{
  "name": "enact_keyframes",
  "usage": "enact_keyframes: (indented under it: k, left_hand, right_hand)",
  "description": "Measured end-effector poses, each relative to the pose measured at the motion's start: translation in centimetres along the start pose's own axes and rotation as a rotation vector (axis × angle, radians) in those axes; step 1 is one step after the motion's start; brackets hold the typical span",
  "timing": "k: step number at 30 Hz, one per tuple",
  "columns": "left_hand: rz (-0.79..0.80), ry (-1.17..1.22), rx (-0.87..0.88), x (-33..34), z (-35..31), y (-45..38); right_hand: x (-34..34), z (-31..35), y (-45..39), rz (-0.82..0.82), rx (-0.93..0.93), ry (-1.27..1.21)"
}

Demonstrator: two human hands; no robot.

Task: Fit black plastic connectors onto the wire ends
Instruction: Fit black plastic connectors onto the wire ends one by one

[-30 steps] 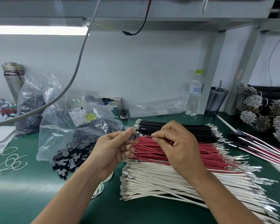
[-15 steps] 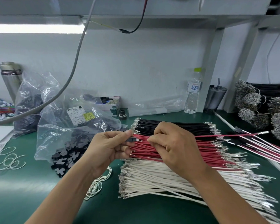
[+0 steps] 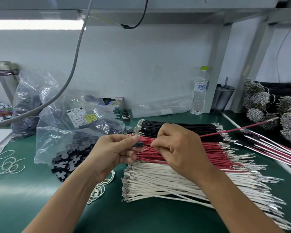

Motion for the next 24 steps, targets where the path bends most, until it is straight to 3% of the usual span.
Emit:
enact_keyframes:
  k: [4, 11, 24]
  left_hand:
    - [-0.047, 0.025, 0.066, -0.1, -0.7, 0.2]
    - [0.013, 0.14, 0.053, -0.3, -0.8, 0.3]
    - [0.041, 0.159, 0.015, -0.3, -0.5, 0.3]
  right_hand:
    - [1.4, -0.1, 0.3, 0.037, 0.064, -0.092]
    - [-0.2, -1.6, 0.8, -0.183, 0.176, -0.175]
    - [-0.7, 0.2, 0.3, -0.154, 0.004, -0.009]
Point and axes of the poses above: each hand's wrist, its own y-axis away from the middle knuckle, its own x-axis out of the palm, z = x × y, the point moved 8 cm from there along -y, towards the middle knuckle, and after that the axes turned 15 degrees about -x, right-handed, at the moved point
